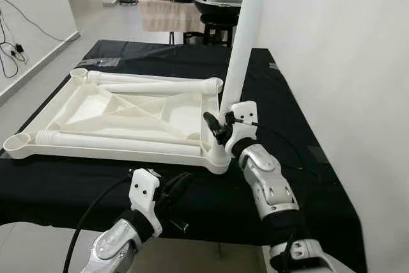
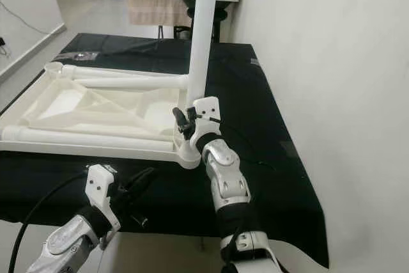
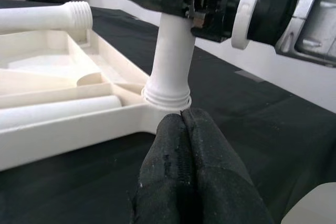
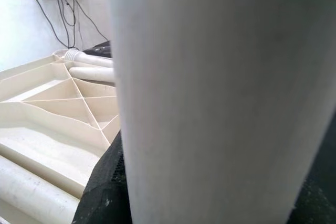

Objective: Building children table

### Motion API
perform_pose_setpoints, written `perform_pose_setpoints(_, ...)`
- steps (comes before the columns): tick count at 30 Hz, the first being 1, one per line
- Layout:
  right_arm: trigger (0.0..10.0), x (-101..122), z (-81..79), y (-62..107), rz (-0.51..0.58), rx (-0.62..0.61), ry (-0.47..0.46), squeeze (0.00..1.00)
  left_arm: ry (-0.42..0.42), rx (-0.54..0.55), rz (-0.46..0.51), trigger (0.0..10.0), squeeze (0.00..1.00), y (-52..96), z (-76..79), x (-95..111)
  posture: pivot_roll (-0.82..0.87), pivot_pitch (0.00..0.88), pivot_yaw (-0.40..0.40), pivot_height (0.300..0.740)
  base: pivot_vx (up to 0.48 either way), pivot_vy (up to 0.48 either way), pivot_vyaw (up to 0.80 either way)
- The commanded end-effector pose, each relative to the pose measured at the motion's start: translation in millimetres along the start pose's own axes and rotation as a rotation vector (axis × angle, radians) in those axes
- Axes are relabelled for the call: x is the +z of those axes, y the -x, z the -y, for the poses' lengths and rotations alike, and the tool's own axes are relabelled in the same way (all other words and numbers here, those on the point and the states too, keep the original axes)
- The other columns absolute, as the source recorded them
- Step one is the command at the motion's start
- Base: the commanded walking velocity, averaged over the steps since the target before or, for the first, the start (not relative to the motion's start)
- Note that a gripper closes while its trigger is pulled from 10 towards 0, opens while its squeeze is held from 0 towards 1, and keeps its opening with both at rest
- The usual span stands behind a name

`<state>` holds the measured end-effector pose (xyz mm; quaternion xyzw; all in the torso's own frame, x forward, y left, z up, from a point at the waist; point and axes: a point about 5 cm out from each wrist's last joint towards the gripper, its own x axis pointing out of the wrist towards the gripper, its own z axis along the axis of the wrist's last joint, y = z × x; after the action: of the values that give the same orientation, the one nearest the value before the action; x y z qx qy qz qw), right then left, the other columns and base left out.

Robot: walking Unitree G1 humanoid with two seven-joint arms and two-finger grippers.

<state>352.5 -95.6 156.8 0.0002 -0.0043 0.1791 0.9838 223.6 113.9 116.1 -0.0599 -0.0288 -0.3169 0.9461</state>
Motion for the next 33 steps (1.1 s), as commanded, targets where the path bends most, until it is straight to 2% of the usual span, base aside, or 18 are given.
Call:
perform_pose_setpoints(1,10.0,-18,4.6,3.5,-0.103,-0.009,0.018,0.0,0.002,-0.001,-0.02,10.0,0.0,1.1,-0.3,-4,0.08,0.027,-0.074,0.74,0.0,0.0,0.0)
perform_pose_setpoints(2,10.0,-18,4.6,3.5,-0.103,-0.009,0.018,0.0,0.002,-0.001,-0.02,10.0,0.0,1.1,-0.3,-4,0.08,0.027,-0.074,0.74,0.0,0.0,0.0)
perform_pose_setpoints(3,10.0,-11,9.0,-0.8,-0.081,0.076,-0.011,1.0,0.005,-0.004,-0.02,10.0,0.0,0.5,0.2,-4,0.08,0.027,-0.077,0.74,0.0,0.0,0.0)
perform_pose_setpoints(5,10.0,-7,10.1,-0.9,-0.074,0.095,-0.02,1.0,0.005,-0.005,-0.02,10.0,0.0,0.1,0.4,-4,0.08,0.027,-0.077,0.74,0.0,0.0,0.0)
perform_pose_setpoints(6,10.0,2,10.3,-2.6,-0.044,0.19,-0.037,1.0,0.005,-0.004,-0.019,10.0,0.0,-0.2,0.4,-4,0.08,0.024,-0.076,0.74,0.0,0.0,0.0)
perform_pose_setpoints(7,10.0,10,9.9,-2.4,-0.015,0.314,-0.023,0.89,0.005,-0.003,-0.018,10.0,0.0,-0.4,0.5,-4,0.09,0.023,-0.078,0.74,0.0,0.0,0.0)
perform_pose_setpoints(8,10.0,10,9.9,-2.4,-0.015,0.314,-0.023,0.89,0.005,-0.003,-0.018,10.0,0.0,-0.4,0.5,-4,0.09,0.023,-0.078,0.74,0.0,0.0,0.0)
perform_pose_setpoints(9,10.0,14,9.6,-1.7,0.002,0.397,-0.008,0.89,0.006,-0.003,-0.017,10.0,0.0,-0.5,0.5,-4,0.09,0.023,-0.078,0.74,0.0,0.0,0.0)
perform_pose_setpoints(10,10.0,17,9.7,0.8,0.009,0.537,0.021,0.0,0.007,-0.003,-0.017,10.0,0.0,-0.5,0.7,-4,0.09,0.021,-0.078,0.74,0.0,0.0,0.0)
perform_pose_setpoints(11,10.0,18,10.2,3.1,0.005,0.619,0.039,0.0,0.008,-0.003,-0.018,10.0,0.0,-0.5,0.9,-4,0.09,0.02,-0.079,0.74,0.0,0.0,0.0)
perform_pose_setpoints(12,10.0,18,10.2,3.1,0.005,0.619,0.039,0.0,0.008,-0.003,-0.018,10.0,0.0,-0.5,0.9,-4,0.09,0.02,-0.079,0.74,0.0,0.0,0.0)
perform_pose_setpoints(14,10.0,15,15.1,4.9,-0.049,0.743,0.084,0.0,0.009,-0.005,-0.019,10.0,0.0,-0.4,1.3,-5,0.1,0.016,-0.083,0.74,0.0,0.0,0.0)
perform_pose_setpoints(15,10.0,14,17.9,4.4,-0.066,0.766,0.102,0.0,0.01,-0.005,-0.019,10.0,0.0,-0.4,1.5,-5,0.1,0.015,-0.084,0.74,0.0,0.0,0.0)
perform_pose_setpoints(22,10.0,19,31.4,-7.5,-0.094,0.734,0.04,0.0,0.008,-0.003,-0.021,10.0,0.0,-0.3,2.0,-6,0.11,0.01,-0.088,0.74,0.0,0.0,0.0)
perform_pose_setpoints(23,3.6,20,32.9,-9.2,-0.09,0.729,0.009,0.0,0.008,-0.003,-0.022,10.0,0.0,-0.1,2.2,-7,0.11,0.01,-0.087,0.74,0.0,0.0,0.0)
perform_pose_setpoints(24,2.9,21,34.0,-10.0,-0.086,0.73,-0.014,0.0,0.008,-0.003,-0.023,10.0,0.0,0.0,2.4,-7,0.11,0.01,-0.087,0.74,0.0,0.0,0.0)
perform_pose_setpoints(25,0.0,19,35.0,-9.9,-0.089,0.729,-0.03,0.0,0.009,-0.003,-0.023,10.0,0.0,0.2,2.6,-7,0.11,0.011,-0.087,0.74,0.0,0.0,0.0)
perform_pose_setpoints(33,0.0,8,43.6,-1.6,-0.092,0.761,-0.067,0.0,0.018,-0.007,-0.024,10.0,0.0,1.4,3.9,-7,0.1,0.018,-0.075,0.74,0.0,0.0,0.0)
